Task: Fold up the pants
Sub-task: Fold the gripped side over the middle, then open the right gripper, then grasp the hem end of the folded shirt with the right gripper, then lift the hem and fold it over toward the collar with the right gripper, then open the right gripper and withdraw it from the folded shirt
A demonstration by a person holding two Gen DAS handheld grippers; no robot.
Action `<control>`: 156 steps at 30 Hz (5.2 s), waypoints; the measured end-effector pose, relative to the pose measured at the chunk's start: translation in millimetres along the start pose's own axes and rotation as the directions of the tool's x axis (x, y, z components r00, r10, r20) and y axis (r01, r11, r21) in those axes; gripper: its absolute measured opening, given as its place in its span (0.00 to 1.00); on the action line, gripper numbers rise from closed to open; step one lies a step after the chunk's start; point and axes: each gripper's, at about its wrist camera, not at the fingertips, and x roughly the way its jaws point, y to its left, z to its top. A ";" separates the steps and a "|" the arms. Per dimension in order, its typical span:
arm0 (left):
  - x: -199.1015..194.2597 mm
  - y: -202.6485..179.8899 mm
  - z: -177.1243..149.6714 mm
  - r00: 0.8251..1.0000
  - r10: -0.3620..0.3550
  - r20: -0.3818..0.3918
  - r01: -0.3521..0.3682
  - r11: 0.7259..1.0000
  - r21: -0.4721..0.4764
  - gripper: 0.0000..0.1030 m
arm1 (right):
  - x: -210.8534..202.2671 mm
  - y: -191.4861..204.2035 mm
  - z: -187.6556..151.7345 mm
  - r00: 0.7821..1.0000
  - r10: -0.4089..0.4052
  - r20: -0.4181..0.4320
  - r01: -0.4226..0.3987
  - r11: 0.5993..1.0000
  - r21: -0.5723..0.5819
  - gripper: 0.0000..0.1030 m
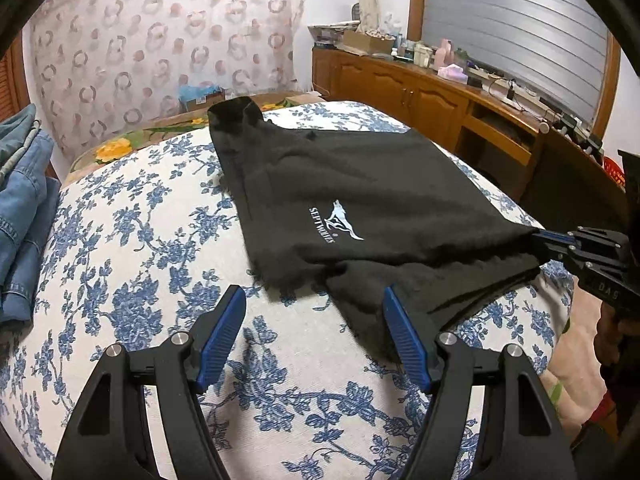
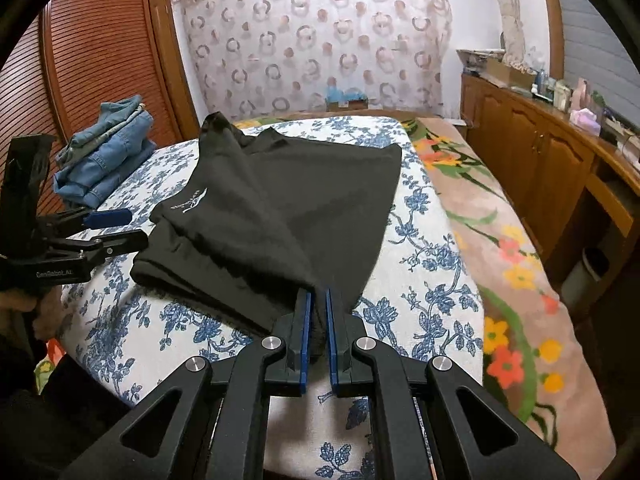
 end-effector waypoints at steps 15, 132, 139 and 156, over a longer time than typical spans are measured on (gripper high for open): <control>-38.4 50.0 8.3 0.996 0.051 0.074 -0.045 0.996 -0.076 0.70 | -15.1 24.8 27.1 0.991 0.096 0.088 -0.091 0.994 -0.060 0.30; 21.9 5.9 11.4 1.000 0.009 -0.014 -0.009 1.000 -0.004 0.70 | 149.4 -40.2 141.4 0.962 -0.267 -0.062 0.263 0.963 -0.065 0.07; 13.6 4.9 10.8 1.000 -0.001 -0.003 0.001 1.000 -0.005 0.70 | 108.1 -17.9 116.0 0.986 -0.166 -0.008 0.165 0.985 -0.049 0.17; 1.4 -14.8 -2.5 0.992 -0.120 -0.034 0.121 0.992 0.021 0.46 | 20.5 11.8 26.1 0.999 -0.033 -0.014 0.031 0.994 -0.108 0.29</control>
